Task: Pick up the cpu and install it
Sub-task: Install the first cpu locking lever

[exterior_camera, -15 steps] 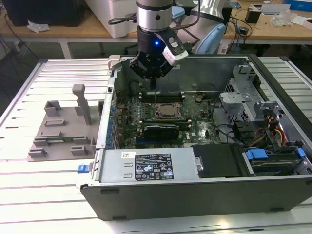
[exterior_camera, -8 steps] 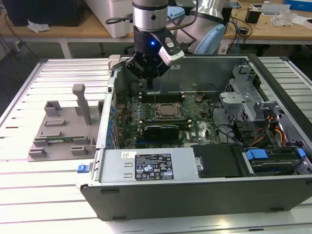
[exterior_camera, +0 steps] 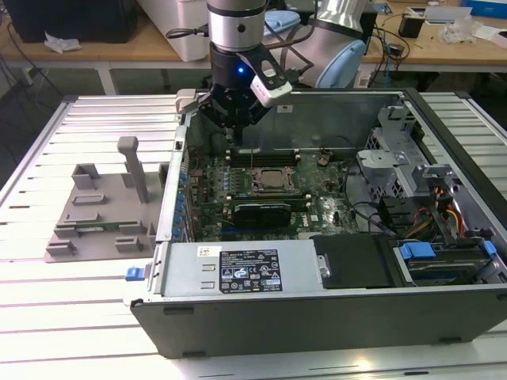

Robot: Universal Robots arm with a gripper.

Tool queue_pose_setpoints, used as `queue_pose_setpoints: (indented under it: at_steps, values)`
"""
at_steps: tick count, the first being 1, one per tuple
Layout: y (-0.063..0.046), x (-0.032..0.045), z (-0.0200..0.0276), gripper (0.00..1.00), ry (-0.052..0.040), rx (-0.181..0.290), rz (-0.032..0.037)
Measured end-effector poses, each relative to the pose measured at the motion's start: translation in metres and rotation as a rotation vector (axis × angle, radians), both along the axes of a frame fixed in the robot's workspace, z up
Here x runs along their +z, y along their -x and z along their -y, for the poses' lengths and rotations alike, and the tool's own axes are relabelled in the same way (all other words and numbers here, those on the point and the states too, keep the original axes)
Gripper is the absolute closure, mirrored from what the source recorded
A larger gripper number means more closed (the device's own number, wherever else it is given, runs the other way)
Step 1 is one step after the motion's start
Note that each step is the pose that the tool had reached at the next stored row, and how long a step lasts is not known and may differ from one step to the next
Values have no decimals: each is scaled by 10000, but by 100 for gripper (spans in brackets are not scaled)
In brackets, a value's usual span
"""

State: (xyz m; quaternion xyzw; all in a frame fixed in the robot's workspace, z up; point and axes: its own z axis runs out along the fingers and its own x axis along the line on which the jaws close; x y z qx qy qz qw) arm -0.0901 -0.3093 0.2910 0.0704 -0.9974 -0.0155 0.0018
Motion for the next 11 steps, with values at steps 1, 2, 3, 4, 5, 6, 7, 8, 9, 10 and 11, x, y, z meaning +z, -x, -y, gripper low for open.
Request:
queue_pose_setpoints:
  at_steps: [1, 2, 3, 4, 5, 6, 7, 8, 9, 10, 11]
  values:
    - [12, 0, 0, 90, 1, 1, -1]
    - [25, 0, 0, 90, 0, 1, -1]
    - [34, 0, 0, 90, 1, 0, 0]
    - [39, 0, 0, 90, 0, 1, -1]
    - [43, 0, 0, 90, 1, 1, -1]
    - [51, 0, 0, 90, 1, 1, -1]
    - [57, 0, 0, 90, 1, 1, -1]
    - [63, 0, 0, 90, 1, 1, 0]
    - [68, 0, 0, 90, 1, 1, -1]
    - [74, 0, 0, 90, 0, 1, 0]
    - [79, 0, 0, 90, 1, 1, -1]
